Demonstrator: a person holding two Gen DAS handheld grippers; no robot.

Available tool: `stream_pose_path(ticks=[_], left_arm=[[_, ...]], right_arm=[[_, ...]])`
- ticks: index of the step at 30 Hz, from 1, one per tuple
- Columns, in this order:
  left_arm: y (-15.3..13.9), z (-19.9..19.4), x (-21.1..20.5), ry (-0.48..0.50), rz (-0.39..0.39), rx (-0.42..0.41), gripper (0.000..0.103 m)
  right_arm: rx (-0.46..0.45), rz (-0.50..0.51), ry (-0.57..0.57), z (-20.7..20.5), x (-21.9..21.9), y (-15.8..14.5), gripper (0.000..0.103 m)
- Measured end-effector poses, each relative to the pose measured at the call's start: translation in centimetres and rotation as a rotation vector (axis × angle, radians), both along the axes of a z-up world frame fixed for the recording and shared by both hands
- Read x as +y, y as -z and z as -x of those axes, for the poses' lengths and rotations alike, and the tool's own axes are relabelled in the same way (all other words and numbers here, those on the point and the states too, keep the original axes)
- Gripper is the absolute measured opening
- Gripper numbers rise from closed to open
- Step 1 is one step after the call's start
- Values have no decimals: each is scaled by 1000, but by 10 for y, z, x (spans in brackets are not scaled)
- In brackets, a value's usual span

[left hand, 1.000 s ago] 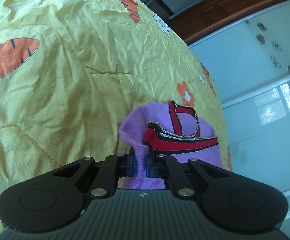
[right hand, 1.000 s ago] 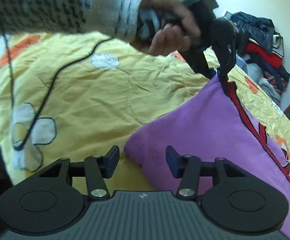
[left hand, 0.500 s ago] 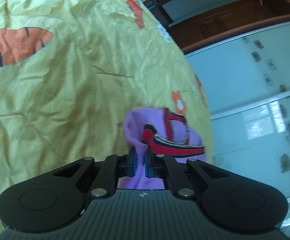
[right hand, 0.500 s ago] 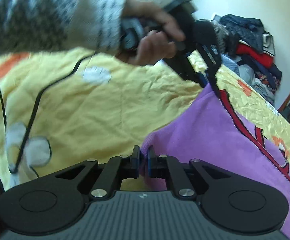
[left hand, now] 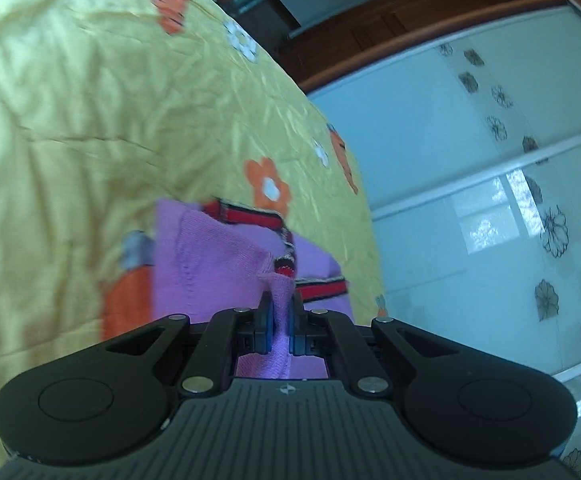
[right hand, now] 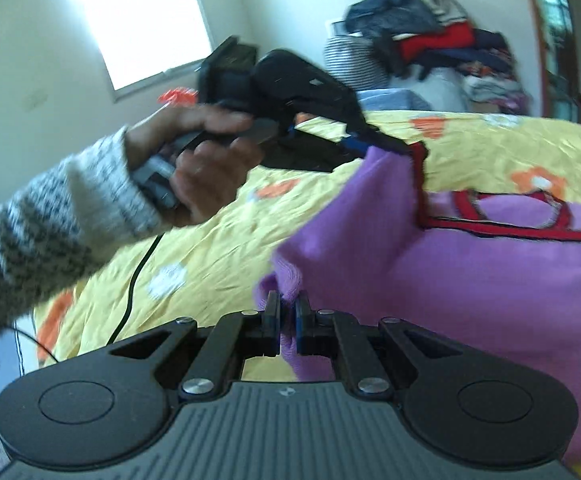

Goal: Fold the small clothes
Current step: 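Grasp the sweater edge with the right tool while the left tool holds the collar, then lift the sweater with both tools and fold it over onto itself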

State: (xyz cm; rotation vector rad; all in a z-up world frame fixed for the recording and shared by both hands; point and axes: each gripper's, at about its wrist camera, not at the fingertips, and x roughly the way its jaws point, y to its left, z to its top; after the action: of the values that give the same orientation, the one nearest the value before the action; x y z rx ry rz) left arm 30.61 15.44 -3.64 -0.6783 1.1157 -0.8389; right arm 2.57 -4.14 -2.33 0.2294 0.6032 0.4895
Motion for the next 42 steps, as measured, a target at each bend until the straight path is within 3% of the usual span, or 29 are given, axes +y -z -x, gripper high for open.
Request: stream_pose_path(ticks=[8,13,16,19,20,21,22,24,25,26,28,32,33,34,36,39,42], left_arm=[[31,-12,-79,44,48,78,4],[59,-20,-123,63,15,138,3],[64,-22,-147,106,-106,122,3],[52,-17,-168,177,-268,30,6],[46,-16,-174,197,-304,5,12],[42,-14,-179,221,-318,-11,40],[38,-12,-183,232,-331,-29,76],[27,-5,-196,256,-391,-89,102],[24,-1,-202,263,-449,-123,103],[22,4,-211,265,-539,-162,103],[22,16,-229,279,-718,-267,91],[32,41,-259,343,-973,-433,74],[34,45,-260,339,-1006,-462,58],[32,46,-261,332,-1016,-479,38],[24,47,-258,323,-1016,-488,14],[16,45,-255,302,-1031,-510,11],[2,39,-240,232,-936,-444,11]], right_arm=[[39,-121,166,2,-84,5,6],[52,-151,234,3,-116,13,6],[105,-153,256,1,-127,25,6],[162,-157,241,-1,-128,39,6],[177,-159,229,-1,-127,44,6],[188,-169,226,-2,-125,49,6],[202,-179,220,1,-126,52,6],[221,-184,198,1,-122,58,6],[227,-192,194,1,-122,60,7],[234,-191,179,0,-120,62,7],[239,-199,172,1,-119,65,7],[226,-227,144,-2,-120,63,7],[217,-233,135,0,-121,62,7],[204,-236,128,1,-121,60,7],[186,-252,117,-1,-121,57,7],[156,-293,111,-8,-128,53,7],[119,-324,100,-10,-134,46,7]])
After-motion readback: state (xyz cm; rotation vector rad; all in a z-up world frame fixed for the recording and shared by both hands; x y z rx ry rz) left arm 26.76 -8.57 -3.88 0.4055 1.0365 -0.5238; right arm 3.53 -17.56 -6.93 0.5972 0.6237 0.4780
